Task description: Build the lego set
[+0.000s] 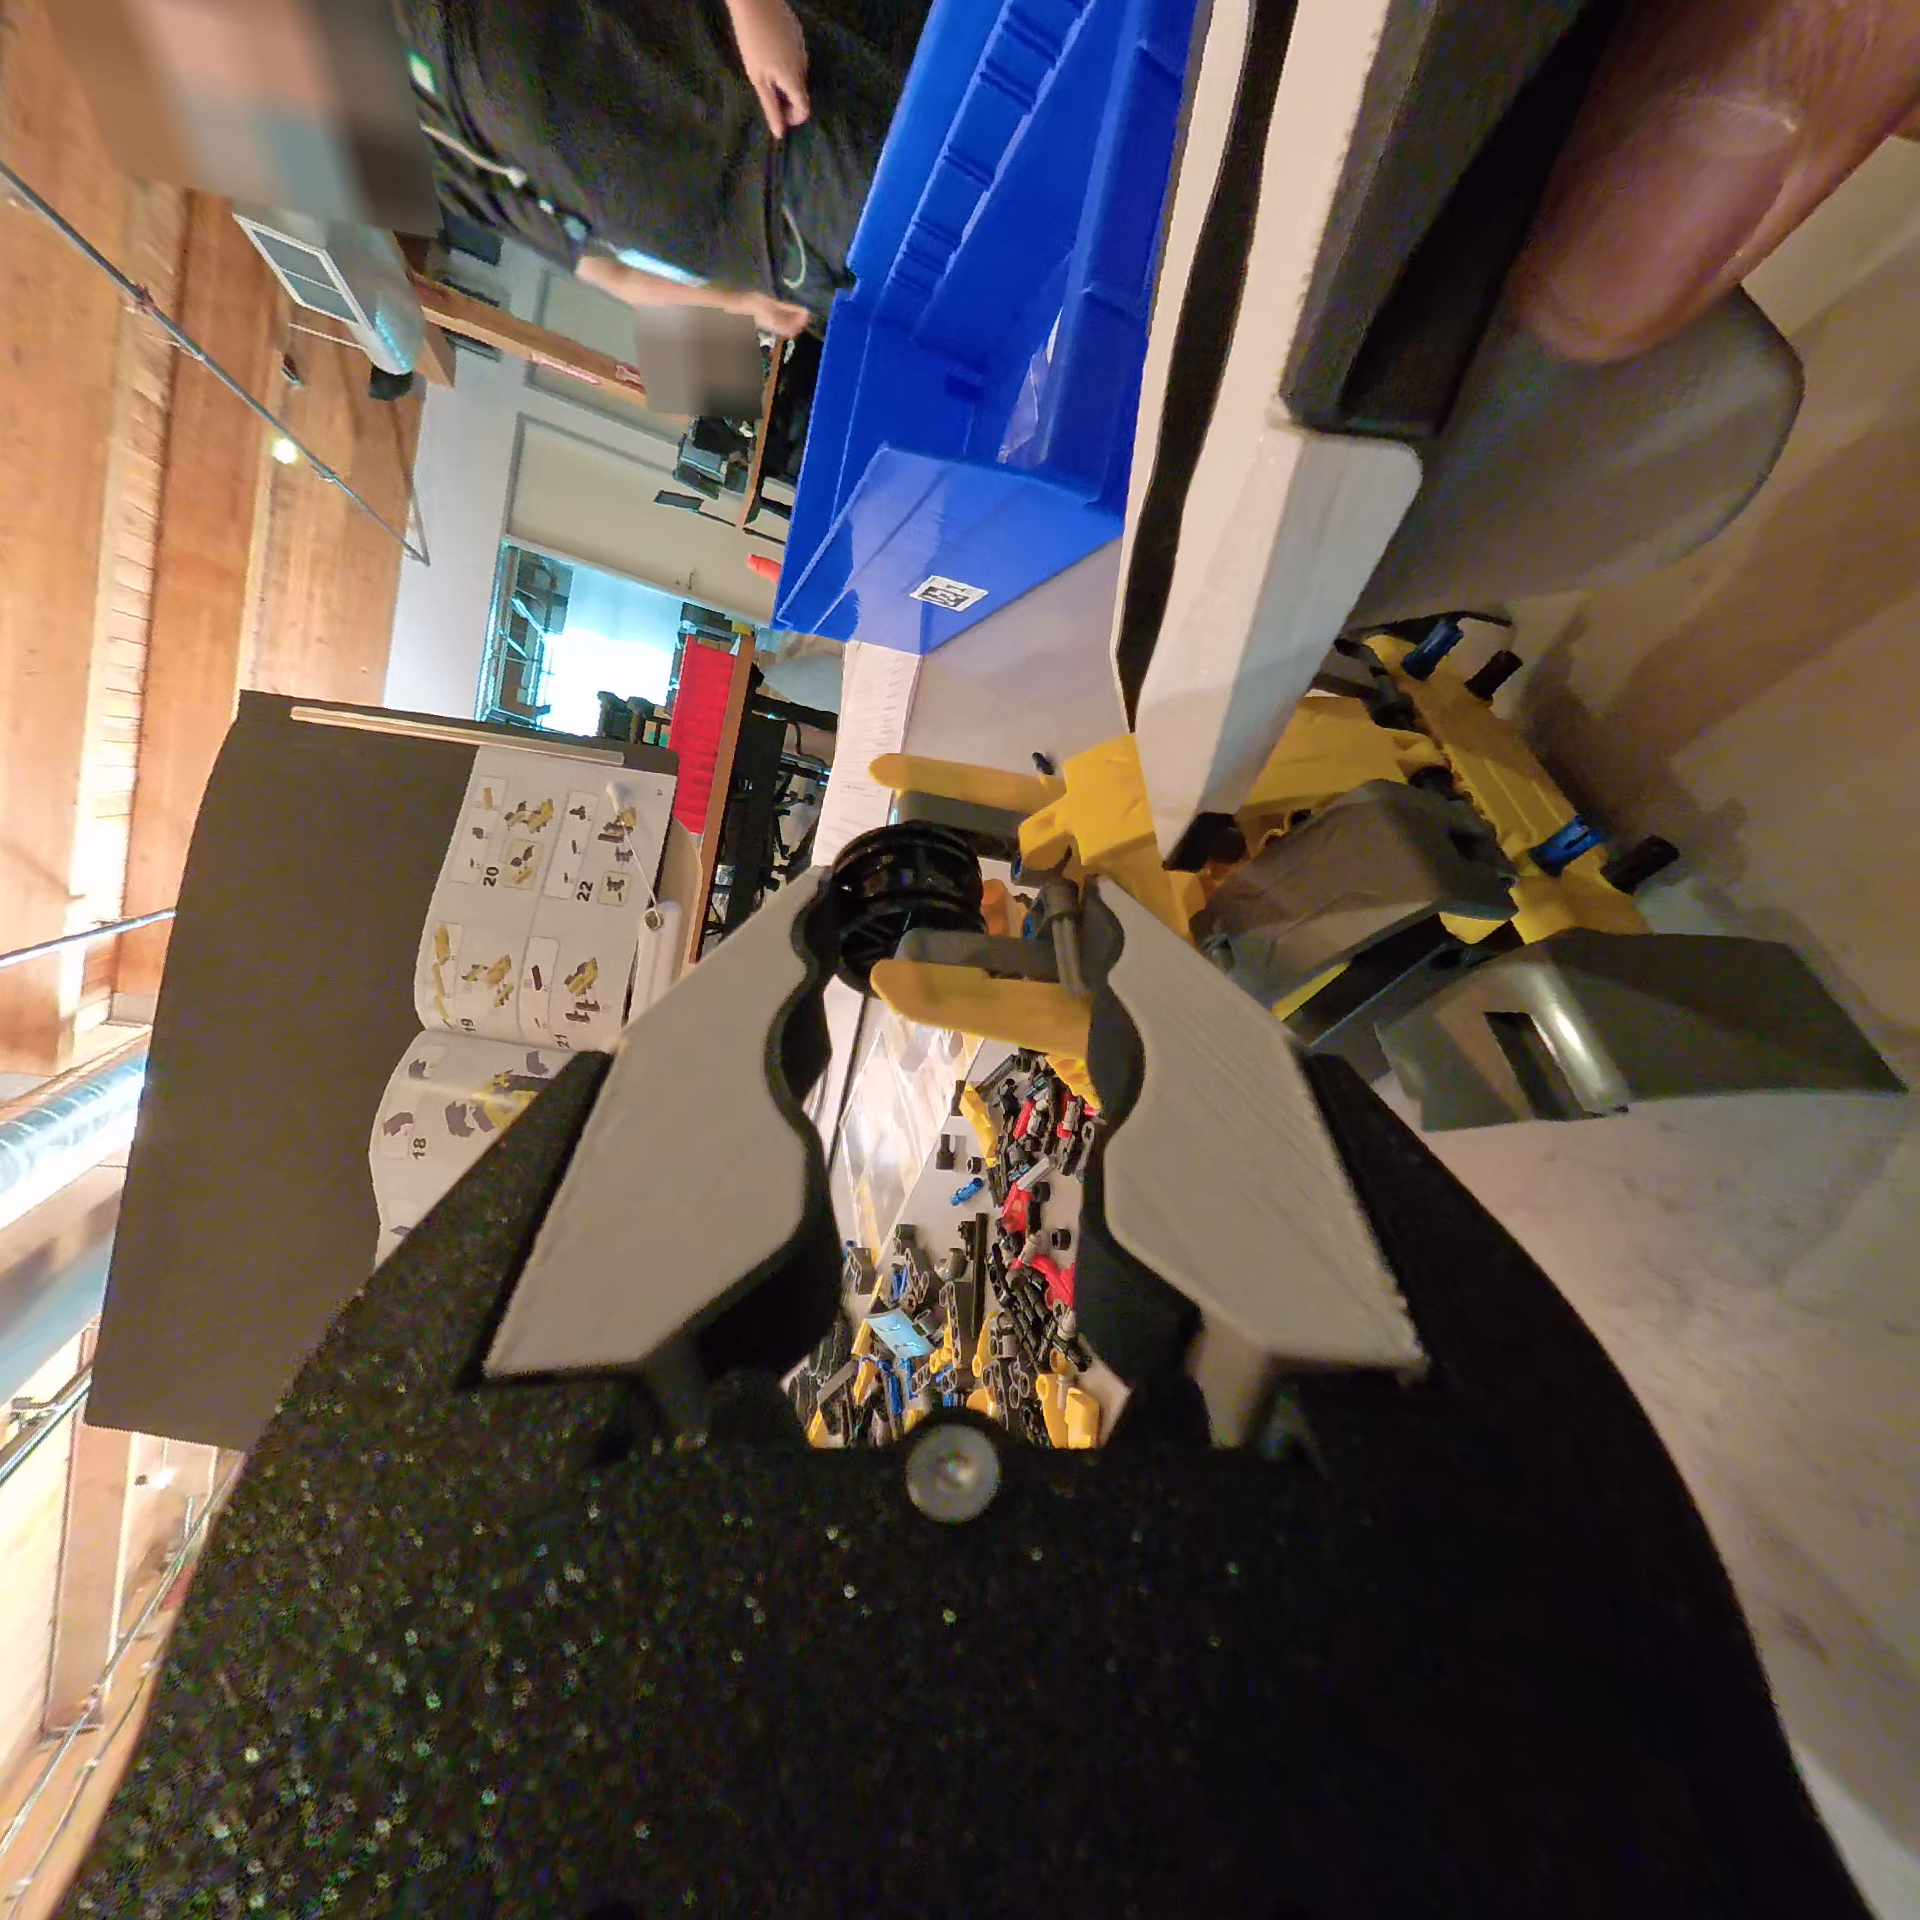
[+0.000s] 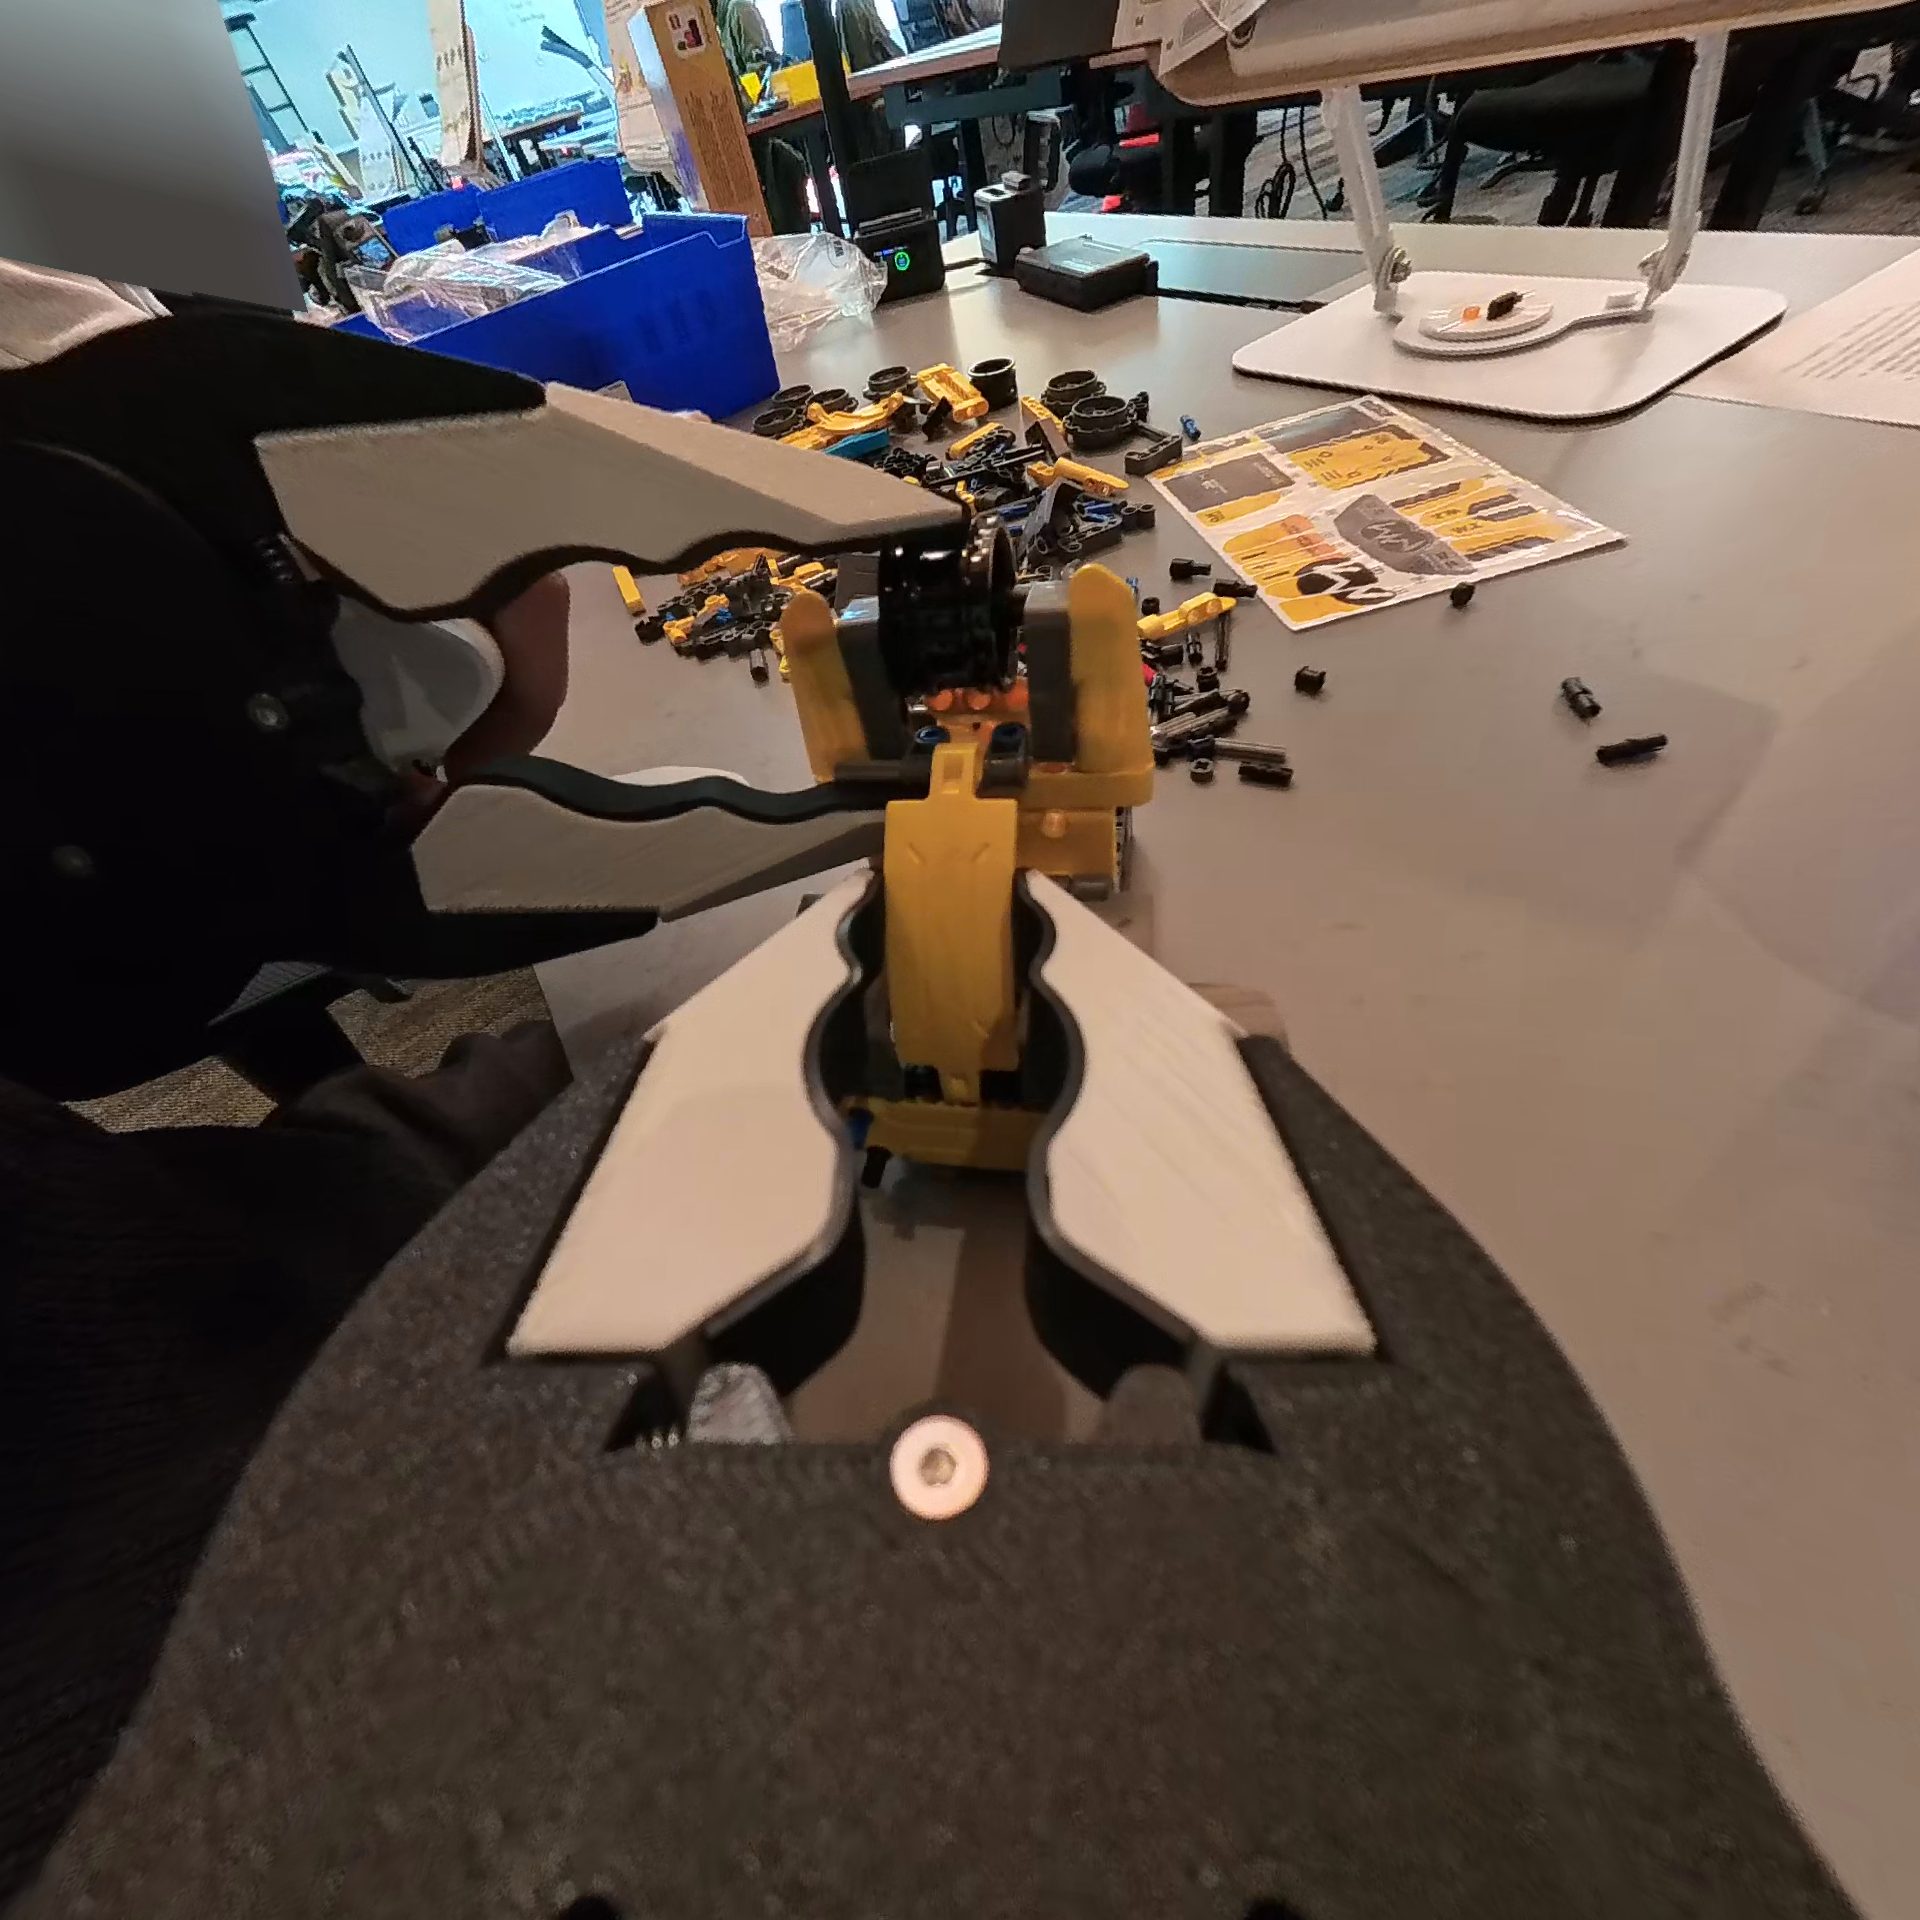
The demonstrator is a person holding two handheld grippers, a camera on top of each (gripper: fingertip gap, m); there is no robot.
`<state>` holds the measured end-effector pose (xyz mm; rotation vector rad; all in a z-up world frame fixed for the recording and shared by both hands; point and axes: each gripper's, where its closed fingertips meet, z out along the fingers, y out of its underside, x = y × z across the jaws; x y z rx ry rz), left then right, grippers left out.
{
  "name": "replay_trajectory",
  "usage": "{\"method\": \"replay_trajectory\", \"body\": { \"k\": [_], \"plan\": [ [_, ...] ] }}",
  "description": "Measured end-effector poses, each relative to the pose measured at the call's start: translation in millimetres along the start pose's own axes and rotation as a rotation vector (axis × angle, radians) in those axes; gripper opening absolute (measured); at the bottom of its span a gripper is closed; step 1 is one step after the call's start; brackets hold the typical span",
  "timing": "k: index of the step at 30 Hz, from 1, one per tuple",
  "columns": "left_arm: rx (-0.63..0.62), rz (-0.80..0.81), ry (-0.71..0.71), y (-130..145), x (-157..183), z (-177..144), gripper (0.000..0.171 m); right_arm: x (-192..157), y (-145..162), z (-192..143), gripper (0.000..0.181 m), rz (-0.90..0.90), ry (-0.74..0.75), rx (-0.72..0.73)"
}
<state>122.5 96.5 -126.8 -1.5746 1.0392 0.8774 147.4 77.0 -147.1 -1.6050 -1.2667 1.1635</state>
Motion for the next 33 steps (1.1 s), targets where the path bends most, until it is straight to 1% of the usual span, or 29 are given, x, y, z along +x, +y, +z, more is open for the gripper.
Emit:
{"method": "replay_trajectory", "body": {
  "k": [23, 29, 33],
  "plan": [
    [0.002, -0.008, -0.004, -1.3, -1.4, -2.8, 0.042, 0.7, 0.0, -0.3, 0.023, 0.003, 0.005, -0.003],
    [0.039, -0.058, 0.006, -3.7, -1.6, -6.9, 0.042, -0.1, -0.2, -0.6, 0.024, 0.011, 0.003, -0.01],
    [0.047, -0.023, -0.017, -3.8, -1.8, -8.9, 0.043, -0.6, 0.3, -0.5, 0.024, -0.007, 0.024, -0.03]
  ]
}}
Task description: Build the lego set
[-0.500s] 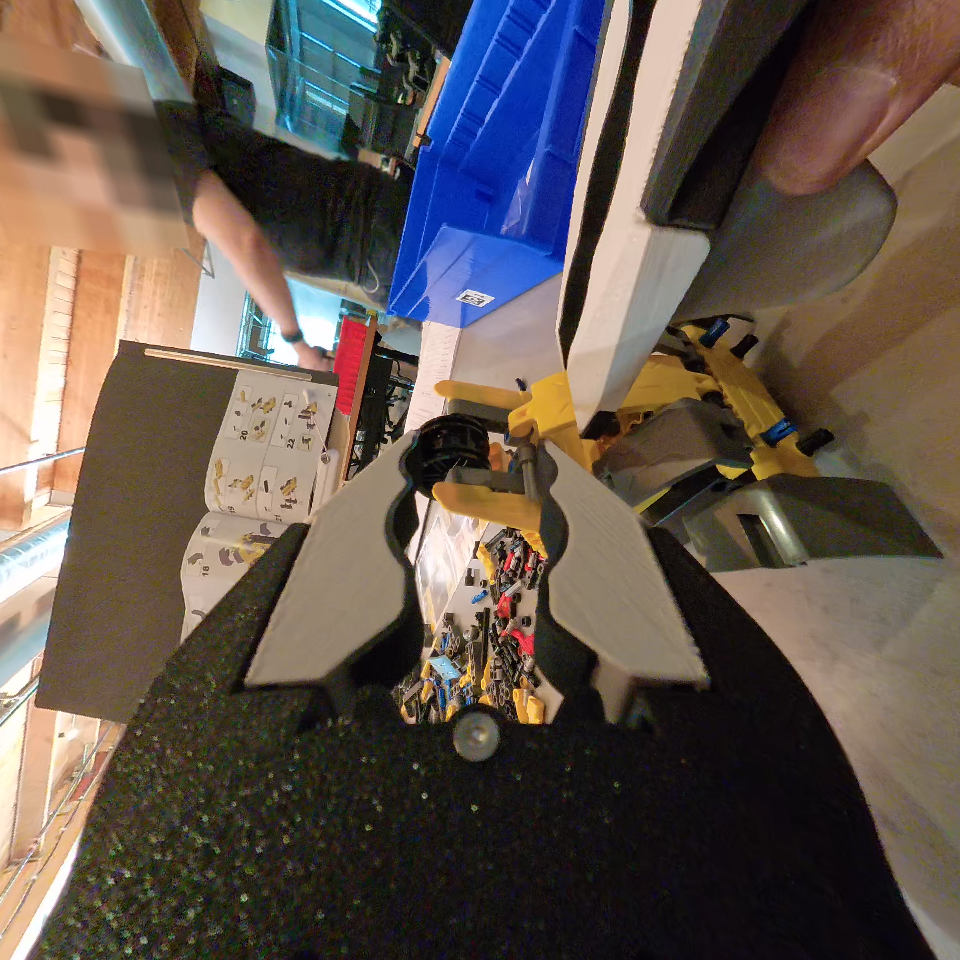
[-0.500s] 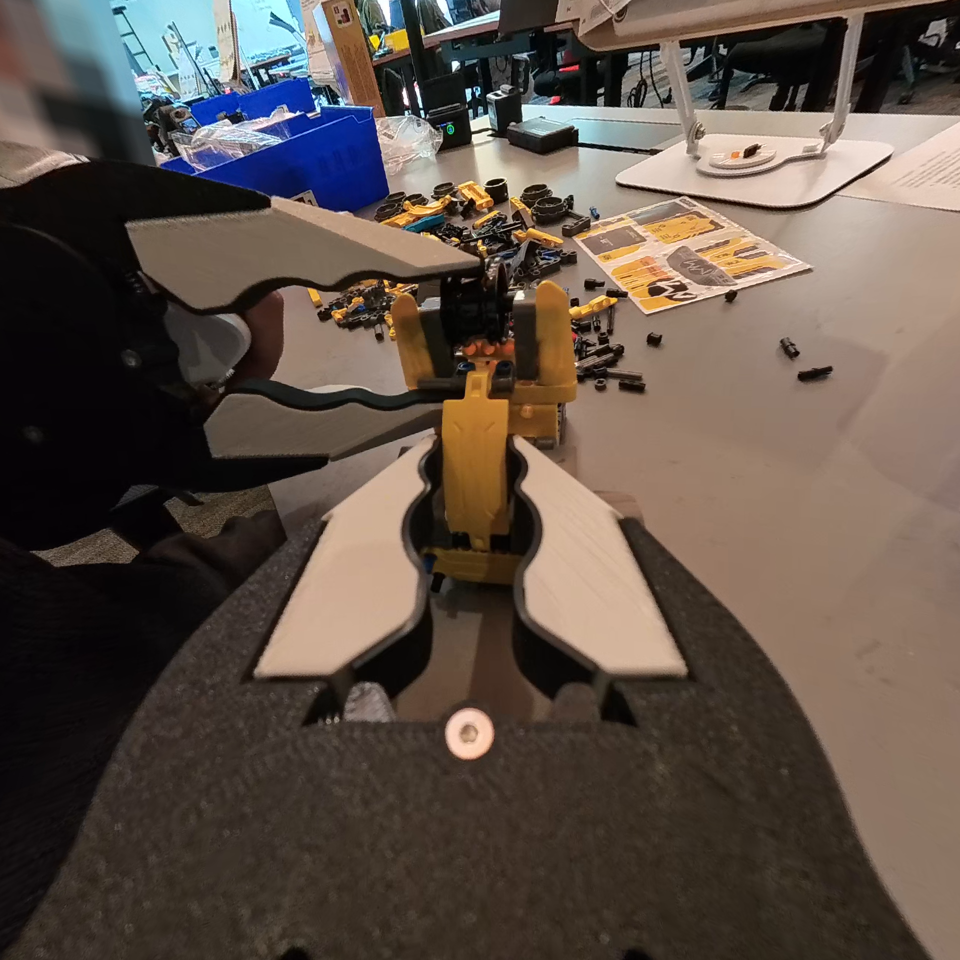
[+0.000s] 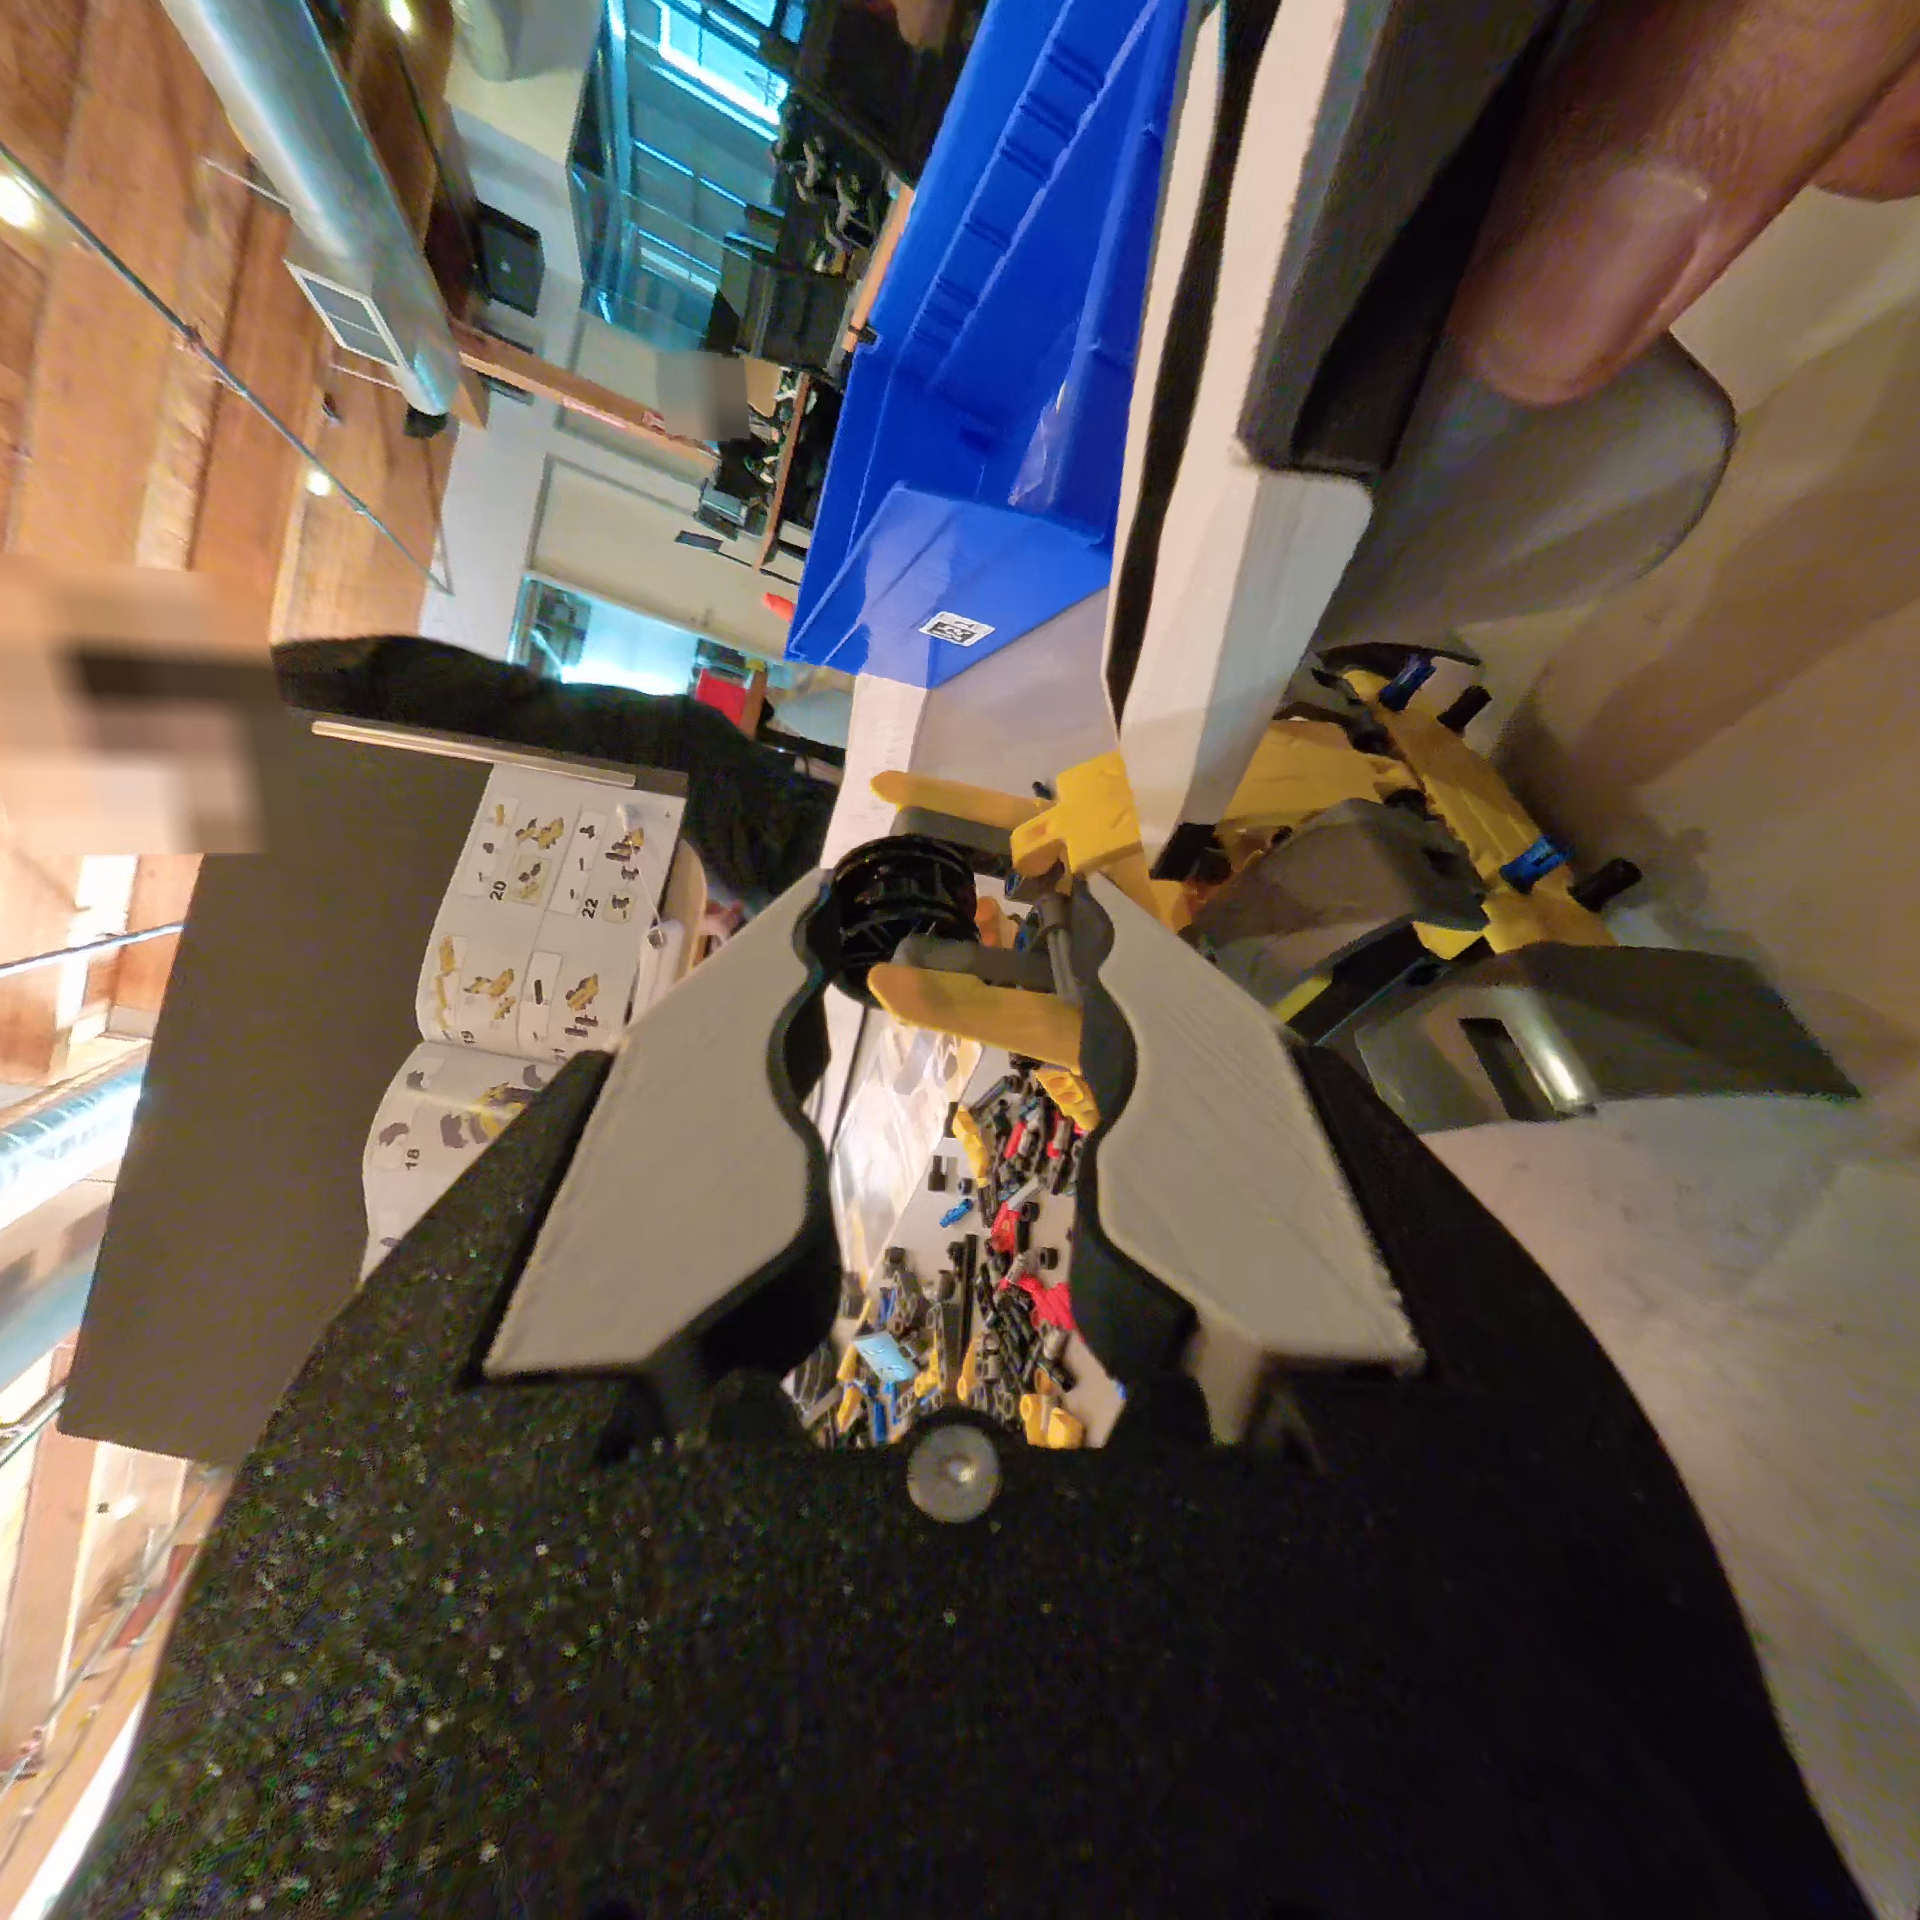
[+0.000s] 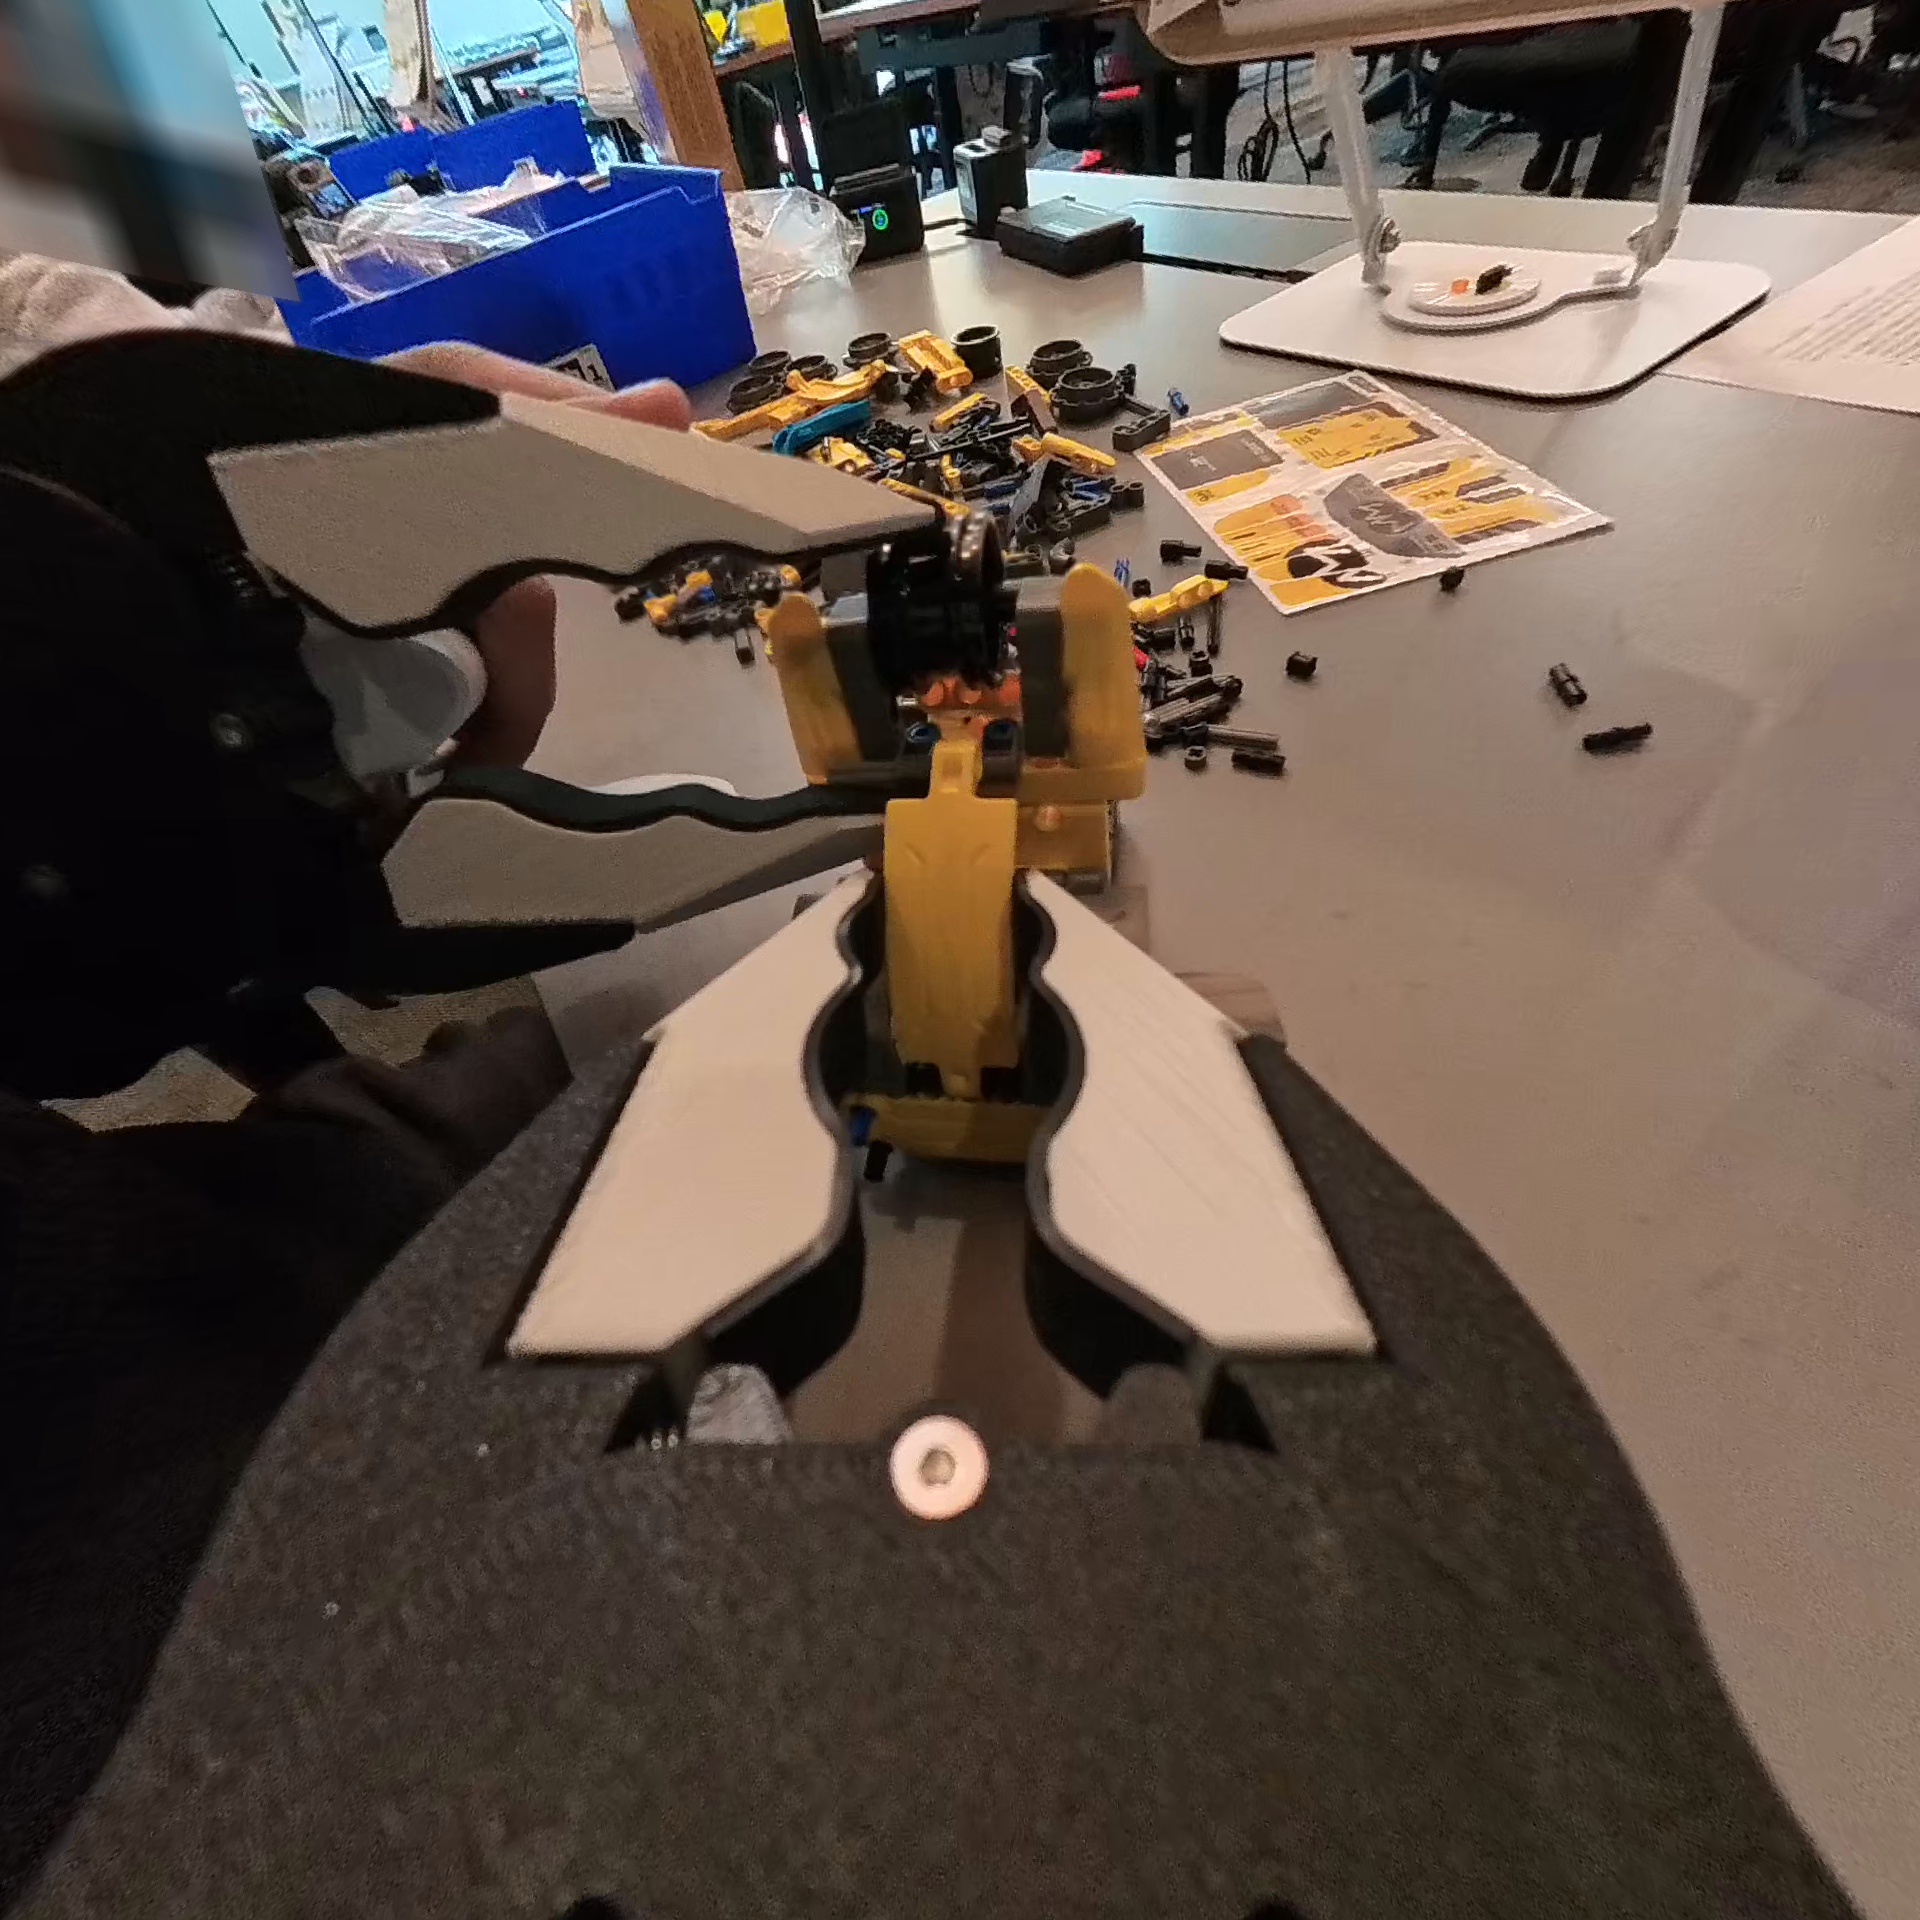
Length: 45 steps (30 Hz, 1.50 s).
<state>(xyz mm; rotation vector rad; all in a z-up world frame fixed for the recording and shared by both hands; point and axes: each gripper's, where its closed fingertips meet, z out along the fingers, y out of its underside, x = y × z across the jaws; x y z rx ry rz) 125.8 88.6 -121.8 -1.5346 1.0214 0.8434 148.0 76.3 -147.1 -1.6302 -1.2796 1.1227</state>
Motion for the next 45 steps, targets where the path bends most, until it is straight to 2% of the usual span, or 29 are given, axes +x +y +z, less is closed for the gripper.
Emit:
{"method": "replay_trajectory", "body": {
  "k": [19, 29, 36, 42, 45],
  "plan": [
    [-0.003, 0.017, -0.033, 4, -3, -8, 0.046, 1, 1, 2, 0.024, 0.007, 0.093, -0.071],
    [0.002, -0.005, -0.045, 9, -7, -6, 0.046, 7, 1, 8, 0.024, -0.086, 0.202, -0.087],
    [0.023, -0.046, -0.051, 14, -9, -9, 0.047, 6, -3, 14, 0.025, -0.134, 0.213, -0.052],
    [0.064, -0.115, -0.029, 13, -10, -12, 0.046, 2, -26, 12, 0.025, -0.187, 0.221, 0.077],
    [0.072, -0.12, -0.028, 12, -10, -12, 0.046, 1, -27, 15, 0.025, -0.212, 0.216, 0.073]
  ]
}}
